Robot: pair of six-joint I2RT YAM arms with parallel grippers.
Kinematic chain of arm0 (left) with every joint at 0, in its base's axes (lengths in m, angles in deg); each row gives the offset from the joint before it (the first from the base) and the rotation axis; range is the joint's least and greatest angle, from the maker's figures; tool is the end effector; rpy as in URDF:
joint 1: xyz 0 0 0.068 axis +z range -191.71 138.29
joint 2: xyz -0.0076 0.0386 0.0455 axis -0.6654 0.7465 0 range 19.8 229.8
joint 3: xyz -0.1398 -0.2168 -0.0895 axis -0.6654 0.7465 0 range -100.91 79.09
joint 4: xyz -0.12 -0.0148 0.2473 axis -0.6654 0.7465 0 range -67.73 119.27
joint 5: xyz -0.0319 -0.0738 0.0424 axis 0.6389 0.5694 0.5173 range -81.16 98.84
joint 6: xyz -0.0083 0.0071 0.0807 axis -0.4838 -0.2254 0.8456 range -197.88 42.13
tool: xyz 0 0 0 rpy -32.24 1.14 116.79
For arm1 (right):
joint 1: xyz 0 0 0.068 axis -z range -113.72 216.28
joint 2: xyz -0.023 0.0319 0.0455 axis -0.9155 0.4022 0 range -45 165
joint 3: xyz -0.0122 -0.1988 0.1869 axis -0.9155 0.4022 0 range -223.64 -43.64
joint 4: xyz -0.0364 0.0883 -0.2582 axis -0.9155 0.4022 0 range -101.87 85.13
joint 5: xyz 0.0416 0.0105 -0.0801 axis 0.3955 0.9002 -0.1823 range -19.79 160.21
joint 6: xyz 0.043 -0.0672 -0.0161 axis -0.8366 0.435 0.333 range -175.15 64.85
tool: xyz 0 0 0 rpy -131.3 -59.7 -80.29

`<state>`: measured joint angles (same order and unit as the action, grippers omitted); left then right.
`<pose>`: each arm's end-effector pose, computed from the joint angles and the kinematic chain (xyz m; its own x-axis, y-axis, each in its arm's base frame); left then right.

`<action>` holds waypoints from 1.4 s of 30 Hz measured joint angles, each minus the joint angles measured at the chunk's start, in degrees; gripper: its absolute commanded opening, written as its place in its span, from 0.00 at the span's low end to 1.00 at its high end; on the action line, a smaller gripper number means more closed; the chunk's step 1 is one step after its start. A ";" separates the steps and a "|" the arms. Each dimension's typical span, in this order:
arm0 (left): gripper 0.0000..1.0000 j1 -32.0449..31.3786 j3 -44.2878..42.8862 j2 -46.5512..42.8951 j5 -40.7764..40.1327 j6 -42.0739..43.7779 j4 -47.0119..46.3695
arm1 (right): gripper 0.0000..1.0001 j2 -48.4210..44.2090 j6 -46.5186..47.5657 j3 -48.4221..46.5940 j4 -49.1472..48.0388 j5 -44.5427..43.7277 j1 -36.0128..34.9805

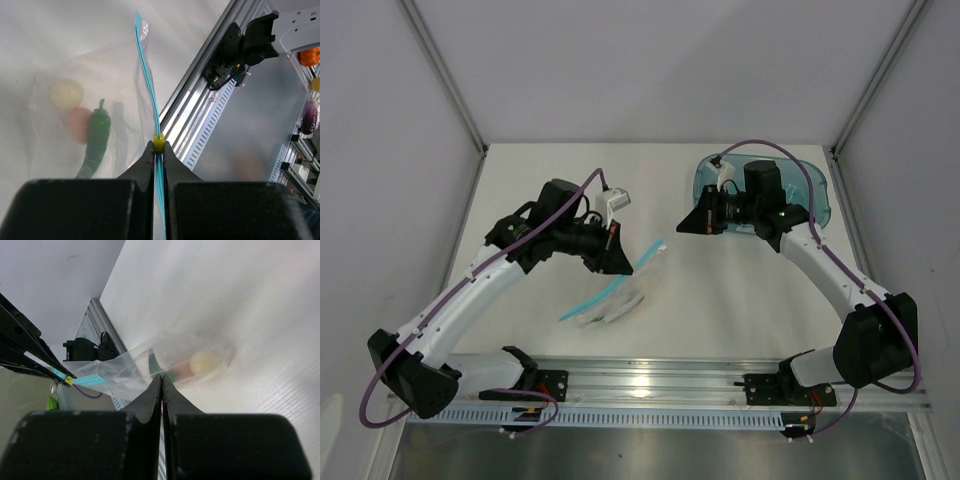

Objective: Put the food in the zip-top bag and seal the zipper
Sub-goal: Zip the zipper food storage bag at the center of the board.

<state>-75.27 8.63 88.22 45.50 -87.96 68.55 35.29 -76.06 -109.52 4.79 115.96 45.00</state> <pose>0.2048 -0.1865 0.3373 -0.7125 0.3040 -0.6323 0.6857 0.4929 -0.5356 0.3053 0.1732 0.3040 -0.7436 -0.0224 -0.6683 -0.5991 0.4661 0.6510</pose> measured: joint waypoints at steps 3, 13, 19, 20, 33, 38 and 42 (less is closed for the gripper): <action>0.01 0.00 0.85 -0.98 -0.50 0.00 0.46 | 0.01 0.70 -0.04 -0.02 -1.20 2.60 0.04; 0.00 0.00 0.90 -0.83 -0.50 0.02 0.85 | 0.57 5.90 0.26 -3.28 -2.93 17.42 -3.80; 0.01 0.00 0.11 0.37 -0.44 0.04 1.03 | 0.52 7.32 1.18 -5.05 -2.86 22.49 -6.40; 0.01 0.00 0.09 0.46 -0.39 0.04 1.03 | 0.50 7.69 1.36 -5.07 -2.75 23.12 -6.64; 0.01 0.00 -0.57 1.07 -0.20 0.04 1.07 | 0.39 11.76 5.11 -6.97 2.58 25.62 -9.03; 0.01 0.00 -0.59 1.18 0.00 0.04 1.07 | 0.36 12.17 5.95 -7.82 3.45 25.46 -9.44; 0.01 0.11 -0.59 1.25 0.15 0.02 1.07 | 0.32 12.46 7.21 -8.48 5.66 24.90 -9.75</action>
<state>-75.16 8.04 89.47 45.66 -87.94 69.62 47.75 -68.84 -118.00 10.46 140.86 35.26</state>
